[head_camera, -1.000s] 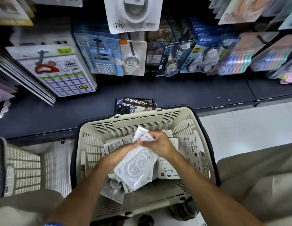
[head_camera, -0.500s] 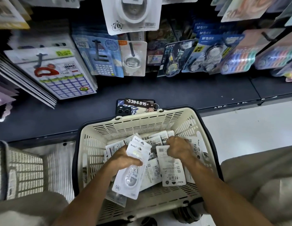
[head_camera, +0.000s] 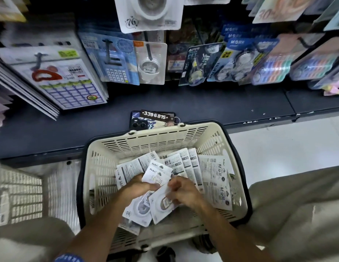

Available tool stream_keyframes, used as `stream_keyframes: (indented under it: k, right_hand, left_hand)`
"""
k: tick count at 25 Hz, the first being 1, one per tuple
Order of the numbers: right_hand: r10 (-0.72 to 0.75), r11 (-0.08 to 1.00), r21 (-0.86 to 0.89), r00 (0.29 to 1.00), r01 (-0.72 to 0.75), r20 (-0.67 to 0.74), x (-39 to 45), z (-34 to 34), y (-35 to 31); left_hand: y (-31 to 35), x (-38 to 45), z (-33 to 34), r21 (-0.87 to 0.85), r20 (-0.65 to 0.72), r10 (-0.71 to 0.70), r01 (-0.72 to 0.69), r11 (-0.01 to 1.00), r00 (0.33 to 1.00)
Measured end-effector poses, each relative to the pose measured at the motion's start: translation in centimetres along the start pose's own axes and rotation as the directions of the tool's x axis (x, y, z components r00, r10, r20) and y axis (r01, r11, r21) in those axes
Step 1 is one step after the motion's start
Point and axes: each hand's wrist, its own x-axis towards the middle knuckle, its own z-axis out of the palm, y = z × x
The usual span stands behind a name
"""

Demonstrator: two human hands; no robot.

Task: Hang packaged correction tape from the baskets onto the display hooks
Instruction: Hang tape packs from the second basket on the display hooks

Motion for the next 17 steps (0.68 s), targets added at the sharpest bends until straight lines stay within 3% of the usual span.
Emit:
stream_keyframes:
  k: [2, 5, 8, 12, 15, 17]
  right_hand:
    - [0.104, 0.992, -0.054, 0.986, -0.112, -0.127, 0.7, 0.0, 1.4]
    - [0.208, 0.977, -0.033, 0.977, -0.209, -0.052, 1.5, -1.2, 2.1]
    - [0.201, 0.979, 0.021, 0.979, -0.200, -0.038, 1.5, -1.0, 2.2]
    - [0.111, 0.958, 0.276, 0.987, -0.076, -0.114, 1.5, -0.6, 1.4]
    - [0.011, 0.945, 0.325, 0.998, -0.028, 0.055, 1.6, -0.1, 0.9]
    - [0.056, 0.906, 0.412, 0.992, -0.099, 0.117, 1.8, 0.0, 1.1]
  left_hand:
    - [-0.3, 0.2, 0.2, 0.020, 0.009, -0.012, 0.012, 1.000, 1.000]
    - [-0.4, 0.3, -0.1, 0.005, 0.049, -0.007, 0.007, 1.000, 0.999]
    - [0.0, 0.2, -0.4, 0.034, 0.121, 0.029, -0.033, 0.999, 0.992]
    - [0.1, -0.3, -0.1, 0.071, 0.150, 0.047, -0.058, 0.996, 0.988]
    - [0.2, -0.5, 0.1, 0.081, 0.194, 0.043, -0.060, 0.995, 0.980]
    - [0.3, -0.6, 0.3, 0.121, 0.202, 0.014, -0.039, 0.992, 0.979]
